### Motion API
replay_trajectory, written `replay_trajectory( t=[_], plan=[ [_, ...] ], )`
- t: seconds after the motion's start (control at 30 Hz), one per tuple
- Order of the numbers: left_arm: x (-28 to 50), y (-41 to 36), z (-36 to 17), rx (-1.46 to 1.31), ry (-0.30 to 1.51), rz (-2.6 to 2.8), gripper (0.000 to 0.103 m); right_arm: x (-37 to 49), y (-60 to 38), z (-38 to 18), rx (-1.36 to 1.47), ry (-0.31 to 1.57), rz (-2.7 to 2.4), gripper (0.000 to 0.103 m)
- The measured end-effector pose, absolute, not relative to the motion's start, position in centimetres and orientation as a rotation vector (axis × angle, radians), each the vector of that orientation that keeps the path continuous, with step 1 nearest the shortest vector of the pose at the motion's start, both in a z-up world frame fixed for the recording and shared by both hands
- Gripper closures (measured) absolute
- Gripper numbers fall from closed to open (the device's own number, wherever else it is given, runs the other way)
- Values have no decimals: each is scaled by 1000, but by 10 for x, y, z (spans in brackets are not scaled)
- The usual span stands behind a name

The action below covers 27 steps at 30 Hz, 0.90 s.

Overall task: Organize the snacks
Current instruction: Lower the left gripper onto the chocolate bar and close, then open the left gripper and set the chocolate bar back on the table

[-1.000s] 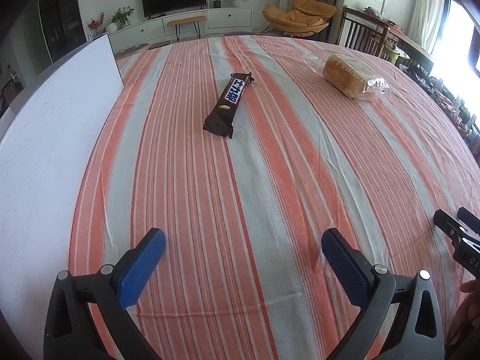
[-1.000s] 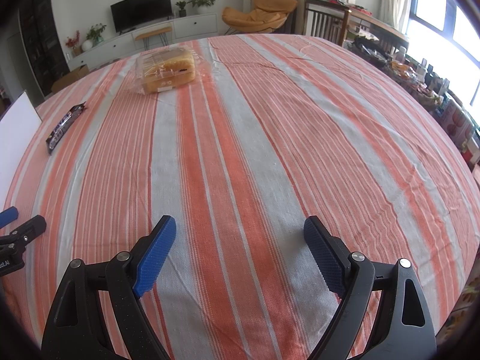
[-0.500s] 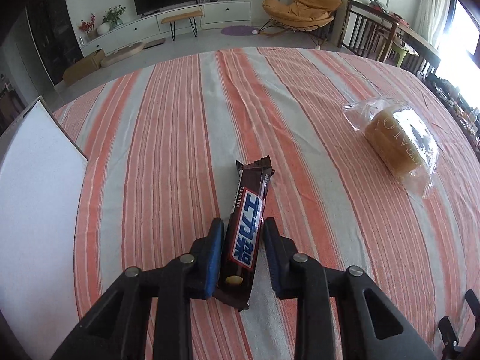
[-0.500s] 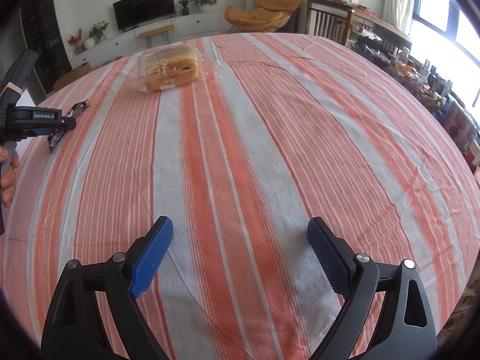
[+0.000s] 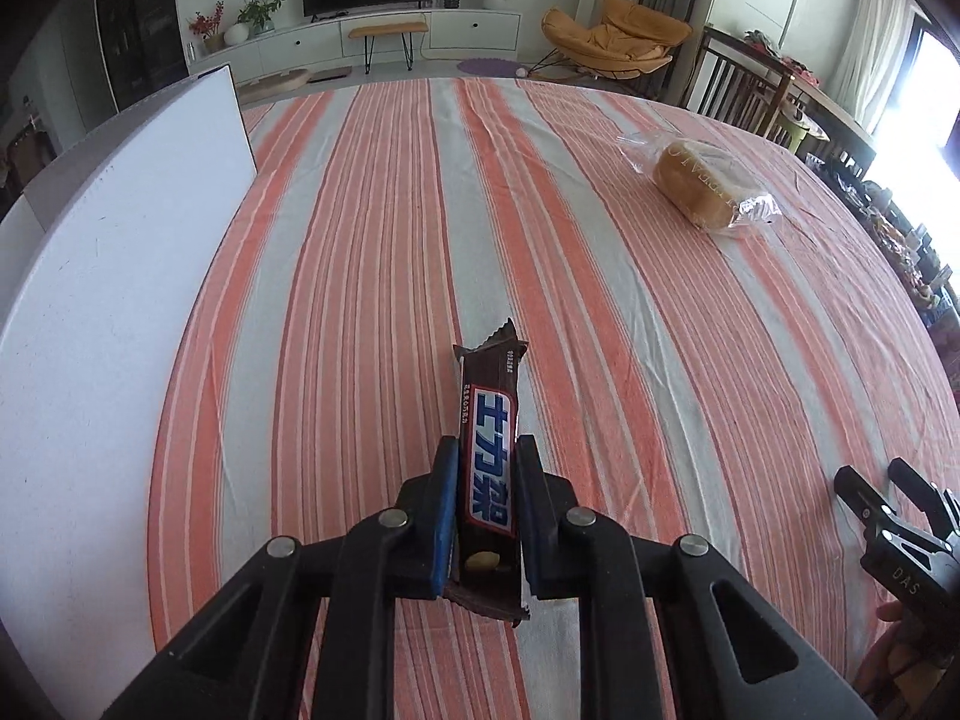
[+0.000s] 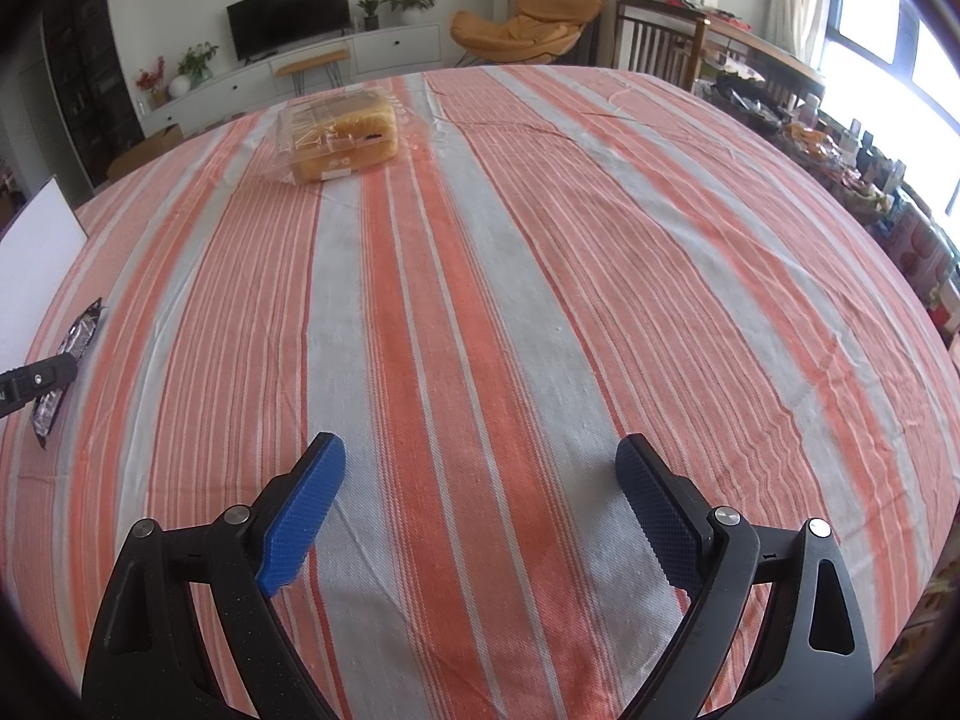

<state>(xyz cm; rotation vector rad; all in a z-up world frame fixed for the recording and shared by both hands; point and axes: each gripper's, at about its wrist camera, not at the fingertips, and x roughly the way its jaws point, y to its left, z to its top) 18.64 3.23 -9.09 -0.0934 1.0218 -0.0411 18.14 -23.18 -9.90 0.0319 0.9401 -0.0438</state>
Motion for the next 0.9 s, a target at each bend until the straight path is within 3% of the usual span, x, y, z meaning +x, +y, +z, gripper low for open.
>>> replay_trajectory(
  t=[0.07,0.1,0.13,0.2,0.27,0.53,0.7,0.9],
  plan=[
    [177,30,-91,-89,1007,-44,83,182,-232,-99,32,940,-44,9],
    [175,29,-92,-85,996,-46,76,181,-232,-99,32,940,-44,9],
    [175,28,-94,-83,999,-52,69,181,-232,-99,32,940,-44,9],
    [179,27,-99,-97,1004,-61,35,181,-232,-99,32,940,-44,9],
    [180,27,-102,-100,984,-46,28,181,-232,-99,32,940,-43,9],
    [181,20,-112,1,938,-26,14,181,-232,-99,32,940,-43,9],
    [186,21,-117,-2,955,-7,0,181,-232,-99,32,940,-43,9],
    [187,22,-117,-1,953,-8,0,181,-232,-99,32,940,-43,9]
  ],
)
